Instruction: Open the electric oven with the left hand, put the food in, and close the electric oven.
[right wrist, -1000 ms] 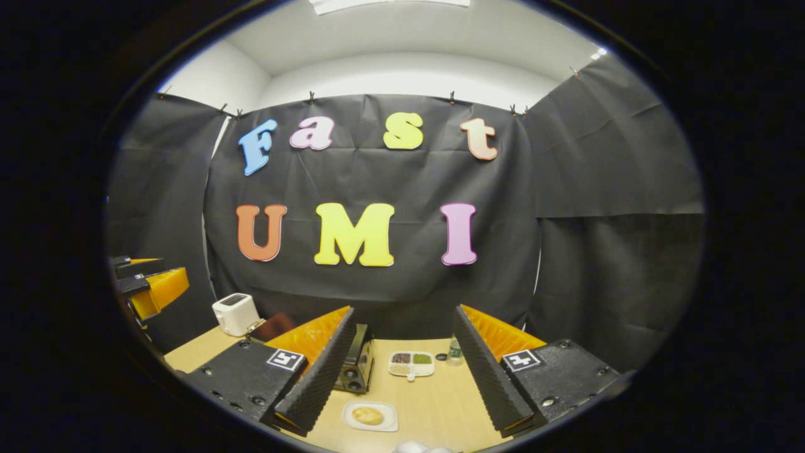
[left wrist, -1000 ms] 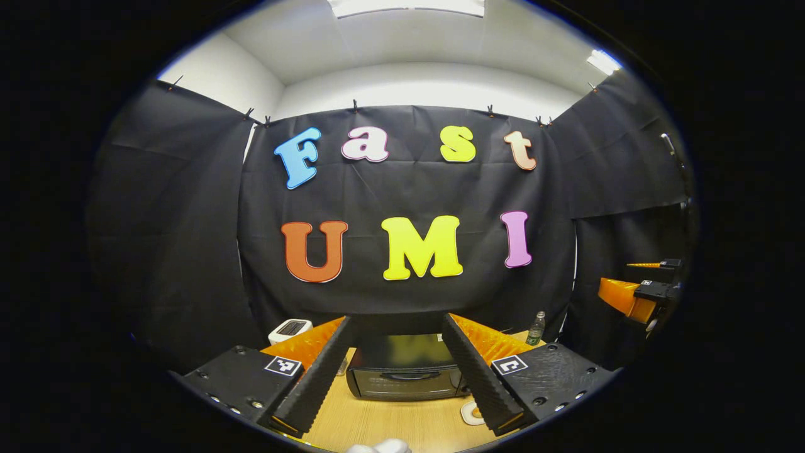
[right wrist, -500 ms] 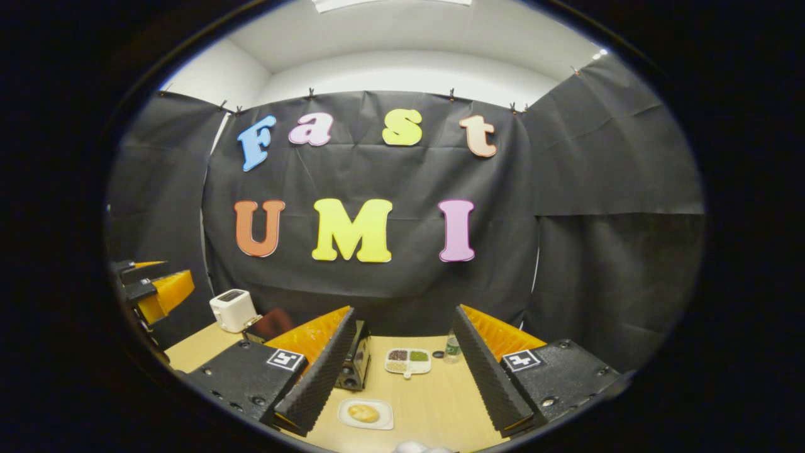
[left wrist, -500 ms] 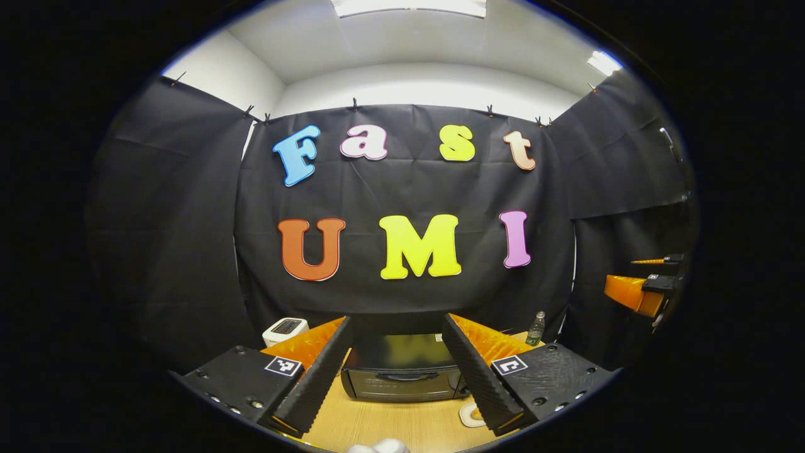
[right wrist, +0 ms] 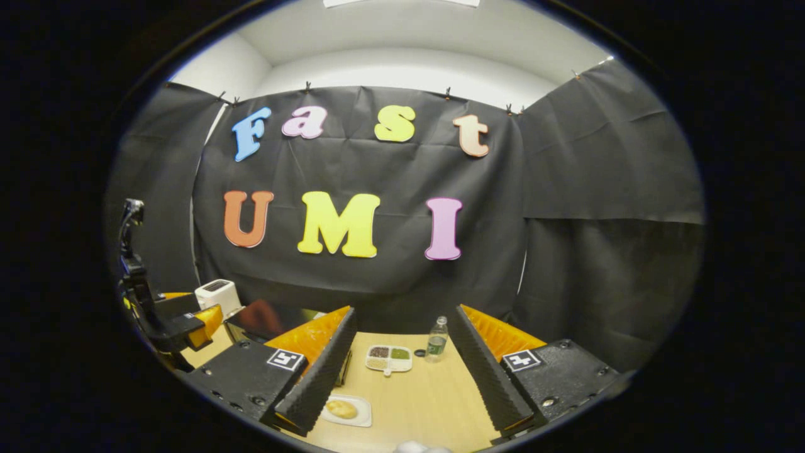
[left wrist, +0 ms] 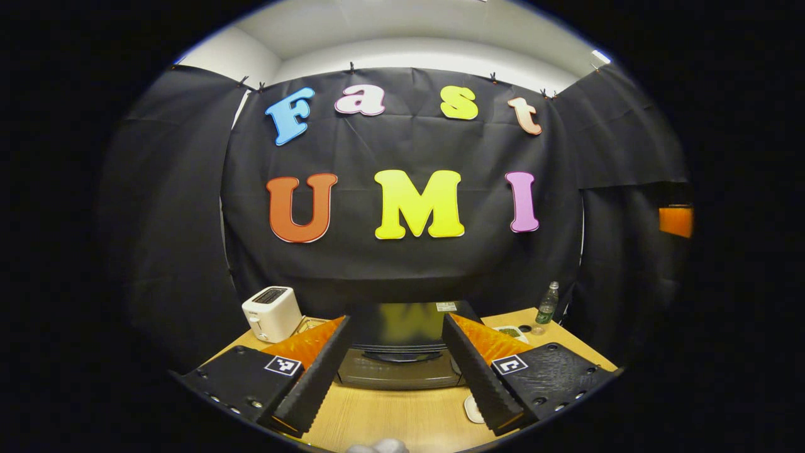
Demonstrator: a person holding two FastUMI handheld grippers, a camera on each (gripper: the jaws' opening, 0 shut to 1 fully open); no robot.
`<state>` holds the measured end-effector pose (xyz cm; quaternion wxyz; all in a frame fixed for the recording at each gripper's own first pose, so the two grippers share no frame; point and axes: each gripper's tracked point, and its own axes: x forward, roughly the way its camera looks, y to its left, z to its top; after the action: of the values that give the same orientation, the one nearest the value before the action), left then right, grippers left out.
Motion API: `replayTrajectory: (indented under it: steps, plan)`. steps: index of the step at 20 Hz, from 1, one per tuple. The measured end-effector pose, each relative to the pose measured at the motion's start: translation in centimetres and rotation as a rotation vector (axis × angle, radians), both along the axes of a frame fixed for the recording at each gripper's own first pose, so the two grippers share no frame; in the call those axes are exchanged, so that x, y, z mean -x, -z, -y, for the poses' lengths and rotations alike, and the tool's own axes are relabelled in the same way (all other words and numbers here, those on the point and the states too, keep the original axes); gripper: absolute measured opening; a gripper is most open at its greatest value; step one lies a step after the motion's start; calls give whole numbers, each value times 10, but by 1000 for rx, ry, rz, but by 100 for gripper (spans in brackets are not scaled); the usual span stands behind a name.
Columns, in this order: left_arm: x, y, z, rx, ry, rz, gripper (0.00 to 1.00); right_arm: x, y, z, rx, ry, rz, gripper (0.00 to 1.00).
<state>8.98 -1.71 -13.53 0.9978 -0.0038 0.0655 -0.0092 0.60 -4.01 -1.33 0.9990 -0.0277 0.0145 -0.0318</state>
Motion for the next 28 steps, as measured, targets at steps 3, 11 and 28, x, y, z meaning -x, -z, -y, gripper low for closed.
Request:
replayTrajectory:
  steps: [3,11,28]
  plan:
    - [-30,35,8,25,25,-13,94,-4,9,6,-18,9,-20,99]
    - [-90,101,14,12,32,-86,95,-15,28,18,5,49,-81,99]
    - [-101,148,11,-8,26,-203,98,-30,50,5,-19,14,-136,99]
